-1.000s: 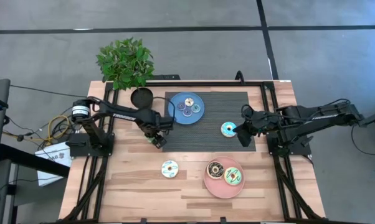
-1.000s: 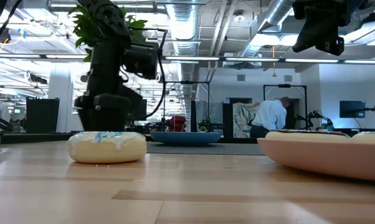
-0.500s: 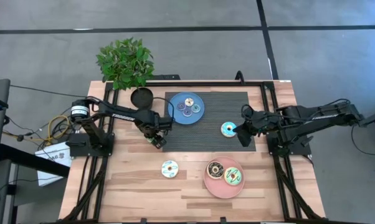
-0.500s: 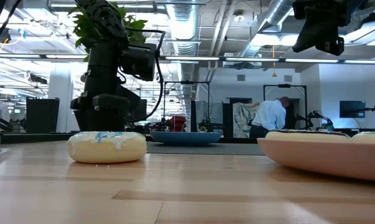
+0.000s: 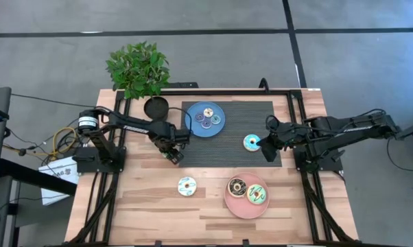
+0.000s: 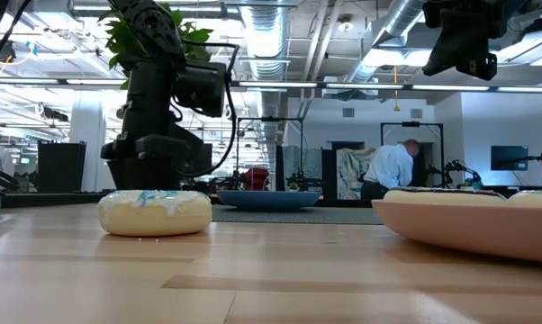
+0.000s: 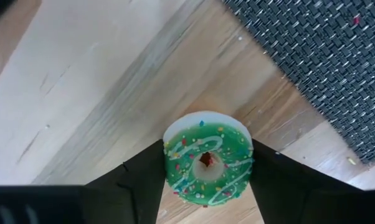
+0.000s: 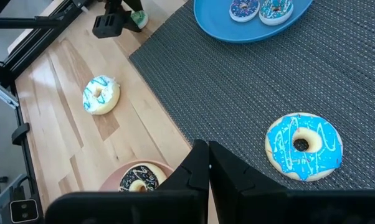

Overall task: Pick & Place donuts
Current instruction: Put the small green donut into the blue plate

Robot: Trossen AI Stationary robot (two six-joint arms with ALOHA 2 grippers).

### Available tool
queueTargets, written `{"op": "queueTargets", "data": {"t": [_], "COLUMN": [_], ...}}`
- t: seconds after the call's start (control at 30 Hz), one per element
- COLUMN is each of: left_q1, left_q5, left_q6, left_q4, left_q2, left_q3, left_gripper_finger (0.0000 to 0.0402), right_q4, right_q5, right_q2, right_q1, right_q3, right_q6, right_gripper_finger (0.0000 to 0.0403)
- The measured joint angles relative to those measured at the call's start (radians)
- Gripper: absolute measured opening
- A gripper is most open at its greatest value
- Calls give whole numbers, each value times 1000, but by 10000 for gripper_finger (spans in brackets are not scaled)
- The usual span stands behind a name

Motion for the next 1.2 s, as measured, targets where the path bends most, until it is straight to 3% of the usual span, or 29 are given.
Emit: {"op": "queueTargets", "data": {"t": [0.27,0.6,1.0,1.2], "left_q1": [0,21,35,80], "left_q5": [10,-3,-191,-233], "left_q6": [-25,-99,-22,104], "left_q4": [-15,-12,67,246], "left_q2": [5,5,3,11], "left_q3": [32,160,374,403], "left_gripper_finger": [197,197,196,196], "right_q4": [0,0,0,1], "right_q5": [0,0,0,0], "right_q2": [0,0,0,0], "right_q1": [0,0,0,-1], "right_q3": [0,0,0,0], "right_q6": [-1,-4,-48,8], "right_gripper_finger": [1,1,1,1]}}
